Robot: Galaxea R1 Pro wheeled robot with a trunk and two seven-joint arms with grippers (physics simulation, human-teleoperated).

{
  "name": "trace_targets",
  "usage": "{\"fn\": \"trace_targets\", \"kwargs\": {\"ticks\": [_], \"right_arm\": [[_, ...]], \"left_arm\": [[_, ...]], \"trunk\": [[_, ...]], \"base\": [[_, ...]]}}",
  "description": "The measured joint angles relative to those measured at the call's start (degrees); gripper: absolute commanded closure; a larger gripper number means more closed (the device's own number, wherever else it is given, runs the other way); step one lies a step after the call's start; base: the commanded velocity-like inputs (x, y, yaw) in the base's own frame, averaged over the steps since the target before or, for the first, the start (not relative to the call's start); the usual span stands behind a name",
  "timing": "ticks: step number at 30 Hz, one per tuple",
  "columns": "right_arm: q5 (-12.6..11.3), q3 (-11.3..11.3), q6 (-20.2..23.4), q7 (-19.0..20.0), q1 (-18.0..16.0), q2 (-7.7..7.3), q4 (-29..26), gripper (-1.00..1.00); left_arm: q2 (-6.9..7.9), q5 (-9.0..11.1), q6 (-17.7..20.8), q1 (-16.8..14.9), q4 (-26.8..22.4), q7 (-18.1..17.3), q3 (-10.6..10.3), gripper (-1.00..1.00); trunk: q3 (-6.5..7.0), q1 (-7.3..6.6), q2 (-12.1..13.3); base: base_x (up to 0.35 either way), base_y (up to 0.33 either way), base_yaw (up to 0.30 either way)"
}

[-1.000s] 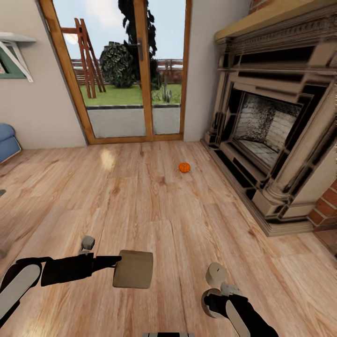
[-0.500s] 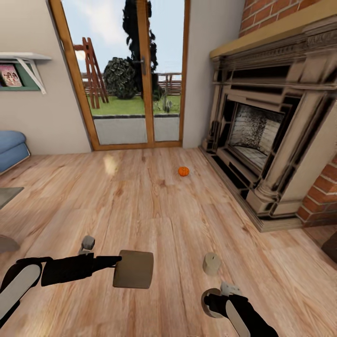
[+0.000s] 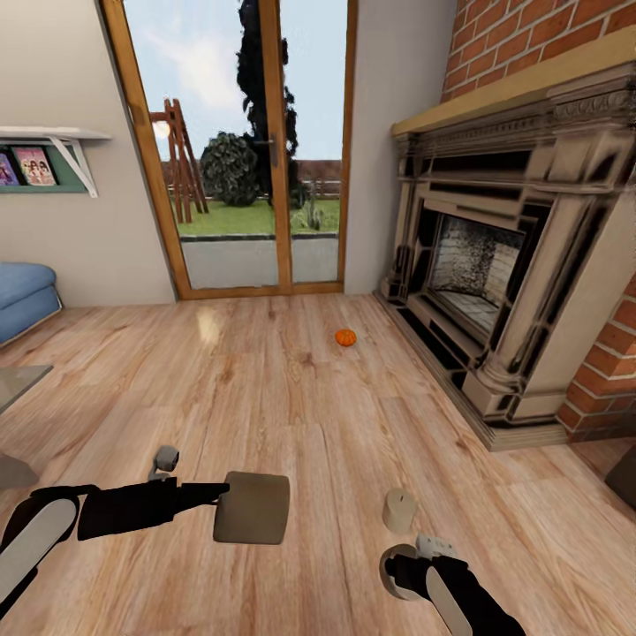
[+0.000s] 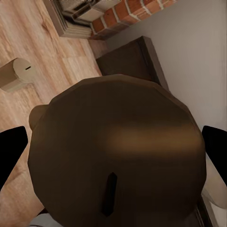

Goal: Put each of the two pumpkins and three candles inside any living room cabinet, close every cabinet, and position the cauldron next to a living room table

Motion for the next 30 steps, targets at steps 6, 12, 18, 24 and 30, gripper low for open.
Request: {"fn": "trace_targets", "kwargs": {"ticks": [6,12,18,24,30], "right_arm": [[0.0,0.0,0.0,0.0,0.0,0.00,0.0,1.00],[0.0,0.1,0.0,0.0,0.0,0.00,0.1,1.00],[0.0,0.1,0.0,0.0,0.0,0.00,0.1,1.00],[0.0,0.1,0.0,0.0,0.0,0.00,0.1,1.00],[0.0,0.0,-0.4,-0.1,0.0,-0.01,0.0,1.00]], "left_arm": [[0.04,0.2,0.0,0.0,0.1,-0.3,0.0,1.00],[0.06,0.1,0.0,0.0,0.1,-0.3,0.2,1.00],[0.06,0.0,-0.1,0.0,0.1,-0.3,0.4,1.00],[0.06,0.3,-0.1,0.0,0.1,-0.5,0.6,1.00],[0.05,0.2,-0.2,0.1,0.2,-0.5,0.6,1.00]], "trunk": [[0.00,0.01,0.0],[0.00,0.02,0.0],[0.00,0.02,0.0],[0.00,-0.01,0.0],[0.00,-0.01,0.0]], "base": [[-0.126,0.000,0.000],[-0.228,0.000,0.000],[-0.281,0.000,0.000],[-0.038,0.000,-0.031],[-0.002,0.015,-0.237]]}}
